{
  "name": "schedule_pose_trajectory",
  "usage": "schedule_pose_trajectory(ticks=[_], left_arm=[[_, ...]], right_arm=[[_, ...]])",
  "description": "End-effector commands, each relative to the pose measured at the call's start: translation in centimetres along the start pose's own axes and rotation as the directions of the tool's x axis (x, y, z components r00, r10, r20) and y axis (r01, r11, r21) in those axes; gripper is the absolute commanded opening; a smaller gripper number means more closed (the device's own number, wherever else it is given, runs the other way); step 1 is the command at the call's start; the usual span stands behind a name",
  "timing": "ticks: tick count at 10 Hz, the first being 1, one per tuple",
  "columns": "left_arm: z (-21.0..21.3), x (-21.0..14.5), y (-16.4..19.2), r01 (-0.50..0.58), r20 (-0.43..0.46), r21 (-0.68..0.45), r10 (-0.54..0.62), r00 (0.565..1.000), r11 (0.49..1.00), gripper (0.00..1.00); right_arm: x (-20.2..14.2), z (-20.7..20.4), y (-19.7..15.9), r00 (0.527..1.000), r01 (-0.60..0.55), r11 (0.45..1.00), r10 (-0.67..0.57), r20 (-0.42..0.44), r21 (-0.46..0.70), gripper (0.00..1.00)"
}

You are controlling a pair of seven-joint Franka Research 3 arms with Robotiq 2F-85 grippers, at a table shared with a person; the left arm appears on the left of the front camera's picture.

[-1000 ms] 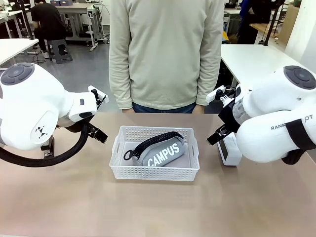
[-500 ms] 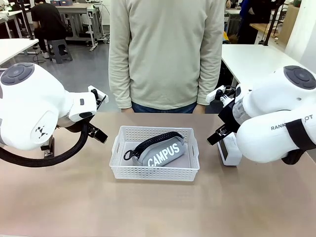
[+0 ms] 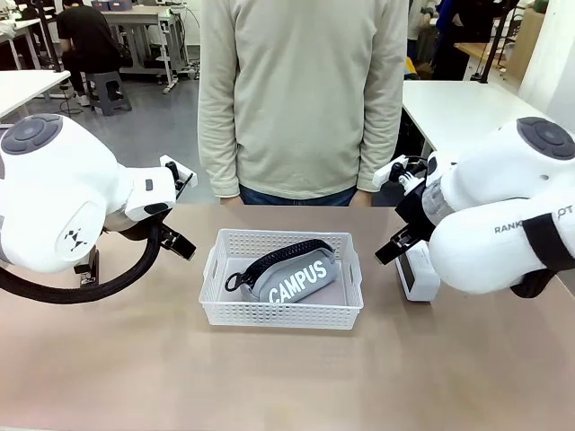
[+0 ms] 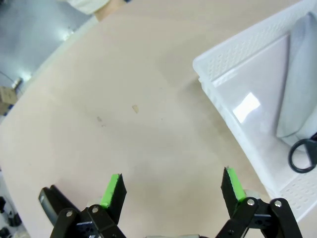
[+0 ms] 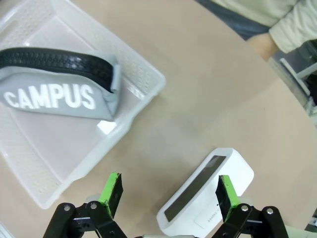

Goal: Efficiently arrange items inside the basket to fit them all.
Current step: Pick up the Digital clock and place it inside the Organizing basket.

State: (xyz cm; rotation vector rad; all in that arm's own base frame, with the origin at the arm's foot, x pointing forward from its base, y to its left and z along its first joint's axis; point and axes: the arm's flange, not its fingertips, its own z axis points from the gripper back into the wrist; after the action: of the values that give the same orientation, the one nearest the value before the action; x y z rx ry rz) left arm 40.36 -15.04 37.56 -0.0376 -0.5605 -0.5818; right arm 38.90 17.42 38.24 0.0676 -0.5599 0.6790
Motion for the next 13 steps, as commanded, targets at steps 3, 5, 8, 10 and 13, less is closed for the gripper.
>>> schedule_pose_trajectory(ticks=[3,5,8,10,13], left_arm=[[12.5,0.2,1.7,-0.215,0.069,-0.118,0.224,0.972,0.969,1.00],[20.3,-2.5,4.1,-0.292,0.127,-0.417,0.373,0.919,0.861,1.00],[27.7,-13.3,10.4,-0.347,0.283,-0.606,0.602,0.747,0.716,1.00],[28.0,-20.5,13.6,-0.418,0.322,-0.718,0.797,0.510,0.557,1.00],[25.5,-22.8,14.6,-0.528,0.212,-0.761,0.914,0.346,0.377,1.00]], right_arm=[[-0.7,13.4,-4.3,0.950,0.304,0.925,-0.311,-0.006,0.228,1.00],[-4.3,20.4,-8.0,0.850,0.494,0.792,-0.527,-0.006,0.360,1.00],[-16.5,28.0,-17.4,0.521,0.625,0.471,-0.846,0.117,0.622,1.00],[-24.0,29.4,-20.4,0.293,0.623,0.310,-0.944,0.152,0.718,1.00],[-31.0,27.8,-21.5,0.040,0.582,0.175,-0.982,0.187,0.794,1.00]])
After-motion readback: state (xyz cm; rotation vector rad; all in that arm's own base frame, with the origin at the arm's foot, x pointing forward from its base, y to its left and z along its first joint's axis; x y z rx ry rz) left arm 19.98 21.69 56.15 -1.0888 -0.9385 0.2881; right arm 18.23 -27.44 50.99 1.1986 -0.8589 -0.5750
